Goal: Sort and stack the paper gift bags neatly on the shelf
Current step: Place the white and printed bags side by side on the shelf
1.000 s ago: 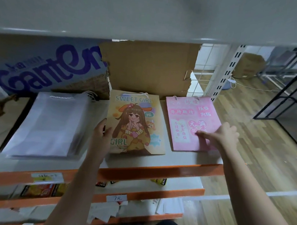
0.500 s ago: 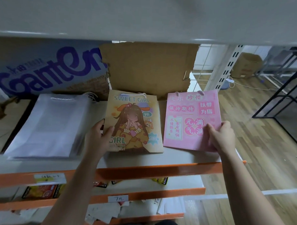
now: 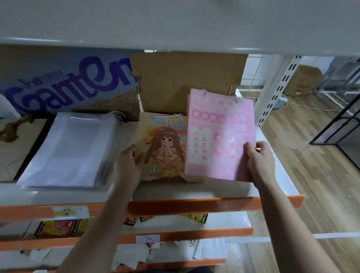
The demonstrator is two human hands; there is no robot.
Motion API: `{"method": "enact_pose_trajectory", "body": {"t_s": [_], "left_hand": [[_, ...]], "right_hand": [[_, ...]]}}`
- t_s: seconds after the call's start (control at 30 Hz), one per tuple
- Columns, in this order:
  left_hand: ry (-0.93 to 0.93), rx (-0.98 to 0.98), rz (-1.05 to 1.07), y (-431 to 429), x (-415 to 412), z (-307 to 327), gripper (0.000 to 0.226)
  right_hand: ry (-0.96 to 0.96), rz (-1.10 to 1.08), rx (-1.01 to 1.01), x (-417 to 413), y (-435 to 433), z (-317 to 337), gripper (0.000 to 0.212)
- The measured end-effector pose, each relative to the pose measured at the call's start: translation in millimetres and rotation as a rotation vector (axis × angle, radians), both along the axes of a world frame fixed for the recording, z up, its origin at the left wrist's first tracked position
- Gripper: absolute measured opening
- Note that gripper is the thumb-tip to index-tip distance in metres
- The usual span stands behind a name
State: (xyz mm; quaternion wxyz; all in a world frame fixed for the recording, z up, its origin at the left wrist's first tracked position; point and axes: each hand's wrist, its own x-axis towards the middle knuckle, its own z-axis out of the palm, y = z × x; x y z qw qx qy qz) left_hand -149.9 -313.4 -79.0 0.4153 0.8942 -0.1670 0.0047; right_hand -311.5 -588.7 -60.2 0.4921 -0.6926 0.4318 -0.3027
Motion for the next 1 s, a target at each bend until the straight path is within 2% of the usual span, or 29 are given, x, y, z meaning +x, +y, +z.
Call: {"method": "enact_pose_trajectory", "body": {"t_s": [0.1,0.2,0.4,0.5,0.6,0.8,0.93,1.0], "left_hand": [[-0.026,0.157,0.005,2,6,-3,0.036],[-0.089,0.236,0.004,9,7,-3,0.035],[-0.202,0.181,0.012,39,-1,0,0.033],[-0.208,0.207,0.007,45,-6,-4,0.033],[-0.229,0.279,-0.056,44,-9,-3,0.036],[-0.296,0.342,-0.102,42,-10,-5,0.024],[-0.289,0.352,-0.101,43,-10,-4,0.027],[-0.302,0.353,-0.105,44,-12,-2,0.030]], "right_hand": [[0.006,0.085,0.017,21,30,-1,0.019],[0.028,0.143,0.038,40,59,-7,0.019],[0.085,0.236,0.073,63,89,-4,0.040],[0.131,0.241,-0.015,68,93,-3,0.044],[0.226,0.229,-0.186,67,96,-6,0.043],[0.371,0.206,-0.349,62,96,-15,0.039],[0.360,0.229,-0.425,60,98,-18,0.030],[0.353,0.257,-0.558,58,100,-16,0.029]]}}
